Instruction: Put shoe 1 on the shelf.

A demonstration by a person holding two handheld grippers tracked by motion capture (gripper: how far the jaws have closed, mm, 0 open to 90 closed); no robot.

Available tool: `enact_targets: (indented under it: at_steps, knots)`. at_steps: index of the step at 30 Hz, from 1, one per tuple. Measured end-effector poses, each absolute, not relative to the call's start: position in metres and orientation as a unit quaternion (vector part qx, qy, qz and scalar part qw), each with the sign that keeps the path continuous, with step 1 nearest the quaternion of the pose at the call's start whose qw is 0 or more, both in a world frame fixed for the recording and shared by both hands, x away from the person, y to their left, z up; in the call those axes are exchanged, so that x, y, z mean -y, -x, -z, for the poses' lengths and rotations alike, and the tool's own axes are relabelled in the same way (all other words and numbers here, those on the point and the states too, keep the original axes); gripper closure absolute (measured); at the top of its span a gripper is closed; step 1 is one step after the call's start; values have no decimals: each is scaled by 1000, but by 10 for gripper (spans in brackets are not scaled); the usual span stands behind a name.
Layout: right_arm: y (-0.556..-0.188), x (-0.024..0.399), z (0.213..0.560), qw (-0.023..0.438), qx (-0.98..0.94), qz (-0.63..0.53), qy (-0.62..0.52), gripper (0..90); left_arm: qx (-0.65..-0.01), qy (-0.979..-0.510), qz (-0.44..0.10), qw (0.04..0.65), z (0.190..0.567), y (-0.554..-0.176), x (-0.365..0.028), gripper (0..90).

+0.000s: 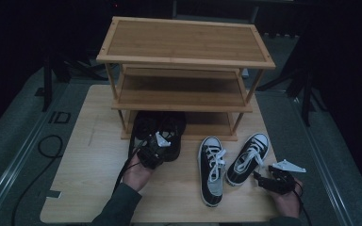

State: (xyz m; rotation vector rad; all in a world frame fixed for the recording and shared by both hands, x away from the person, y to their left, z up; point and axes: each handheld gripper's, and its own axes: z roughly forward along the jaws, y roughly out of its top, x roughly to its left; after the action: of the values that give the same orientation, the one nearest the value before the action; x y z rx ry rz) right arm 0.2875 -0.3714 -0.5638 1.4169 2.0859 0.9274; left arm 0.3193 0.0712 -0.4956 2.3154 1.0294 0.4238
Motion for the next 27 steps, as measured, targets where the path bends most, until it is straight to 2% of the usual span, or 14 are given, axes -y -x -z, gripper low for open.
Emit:
enact_targets:
  at_steps: [12,27]
  knots:
    - [-288,371,564,226,-757,-336,-514,268,-385,-868,-138,280,507,-318,-72,899]
    - [-288,371,564,225,-757,-336,-514,267,-387,-869,-149,269,506,-319,-73,899]
